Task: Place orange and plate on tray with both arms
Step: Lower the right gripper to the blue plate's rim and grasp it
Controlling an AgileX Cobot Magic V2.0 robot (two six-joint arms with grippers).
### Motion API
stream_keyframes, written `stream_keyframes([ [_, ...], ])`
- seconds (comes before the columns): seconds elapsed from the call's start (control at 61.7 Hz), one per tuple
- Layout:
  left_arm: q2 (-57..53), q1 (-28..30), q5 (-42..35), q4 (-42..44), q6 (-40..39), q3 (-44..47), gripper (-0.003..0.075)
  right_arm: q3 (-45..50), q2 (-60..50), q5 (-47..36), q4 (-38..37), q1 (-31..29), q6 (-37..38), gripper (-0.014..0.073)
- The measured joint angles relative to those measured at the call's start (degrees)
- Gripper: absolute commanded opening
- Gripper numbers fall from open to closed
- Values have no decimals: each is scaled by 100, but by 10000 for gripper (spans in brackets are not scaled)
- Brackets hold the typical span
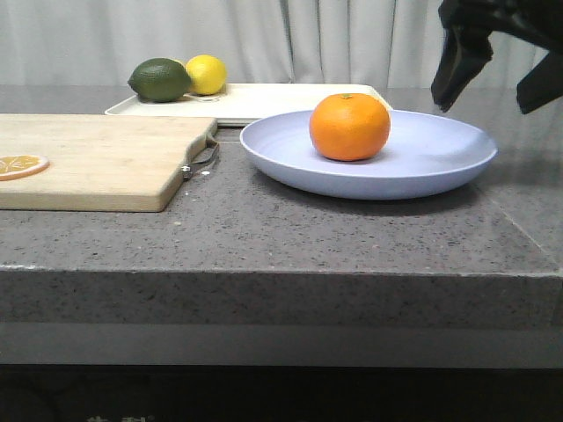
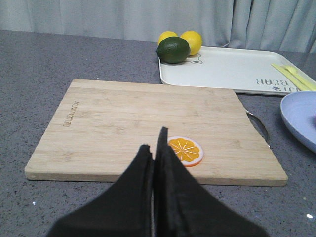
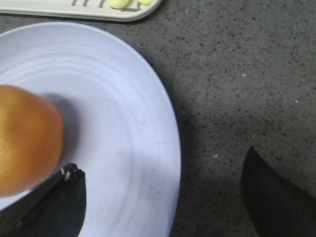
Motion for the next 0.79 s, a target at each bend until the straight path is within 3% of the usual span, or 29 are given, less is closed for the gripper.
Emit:
stream_keyframes([
  [0.097, 0, 0, -9, 0, 0, 3, -18, -139, 372, 0, 14, -81, 40, 637],
  [0.178, 0, 0, -9, 0, 0, 12, -18, -167, 583, 0, 25, -102, 53, 572],
  [0.551, 0, 0, -22, 0, 0, 12, -18, -224, 725, 169, 368, -102, 94, -10],
  [0.648, 0, 0, -22, 0, 0, 12, -18, -251, 725, 194, 479, -102, 165, -63],
  [0.794, 0, 0, -24, 0, 0, 12, -18, -352, 725, 332, 514, -102, 173, -60],
])
